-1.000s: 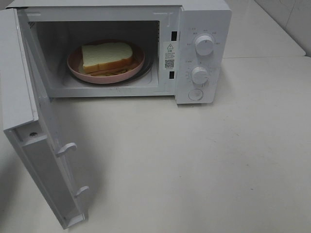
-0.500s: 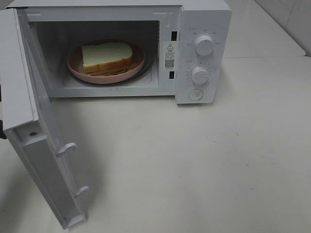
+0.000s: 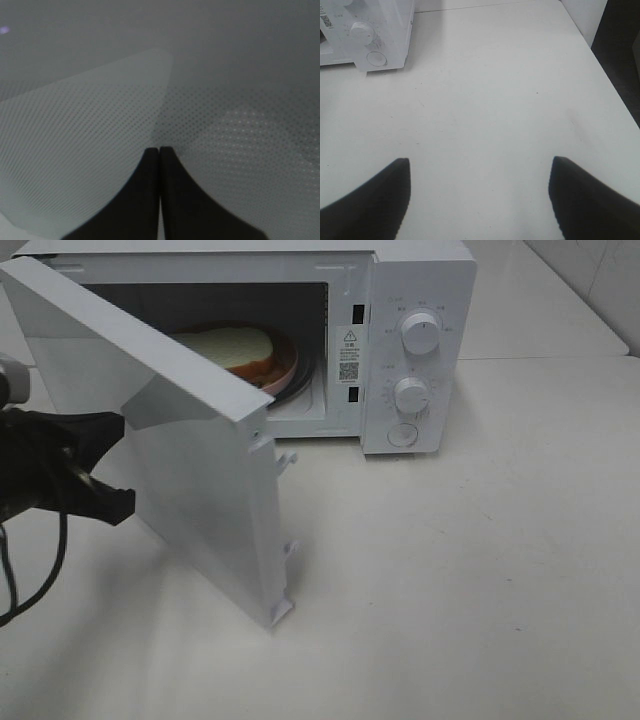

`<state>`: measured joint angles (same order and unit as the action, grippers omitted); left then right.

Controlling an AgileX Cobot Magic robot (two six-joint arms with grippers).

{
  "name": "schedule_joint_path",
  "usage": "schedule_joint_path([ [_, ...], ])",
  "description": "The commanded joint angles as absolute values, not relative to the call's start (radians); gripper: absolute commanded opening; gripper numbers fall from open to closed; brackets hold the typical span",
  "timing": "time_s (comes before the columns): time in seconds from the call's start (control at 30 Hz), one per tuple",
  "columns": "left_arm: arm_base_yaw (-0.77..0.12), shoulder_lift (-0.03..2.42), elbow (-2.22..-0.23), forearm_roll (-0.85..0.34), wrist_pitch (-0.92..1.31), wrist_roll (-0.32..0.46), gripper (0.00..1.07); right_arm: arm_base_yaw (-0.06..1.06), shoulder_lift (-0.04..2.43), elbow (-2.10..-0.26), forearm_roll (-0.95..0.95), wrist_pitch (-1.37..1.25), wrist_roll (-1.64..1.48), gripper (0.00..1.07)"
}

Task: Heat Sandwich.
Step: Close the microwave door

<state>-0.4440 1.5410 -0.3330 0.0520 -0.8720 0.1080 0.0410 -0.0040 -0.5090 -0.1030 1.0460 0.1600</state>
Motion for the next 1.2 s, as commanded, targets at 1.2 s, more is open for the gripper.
schedule_joint_path([
  [1.2,-0.698,2.009,-1.047,-0.498,-0.751,0.355,0.0,0.036,-0.031,-0.506,-0.102,1.042,0.154,0.74],
])
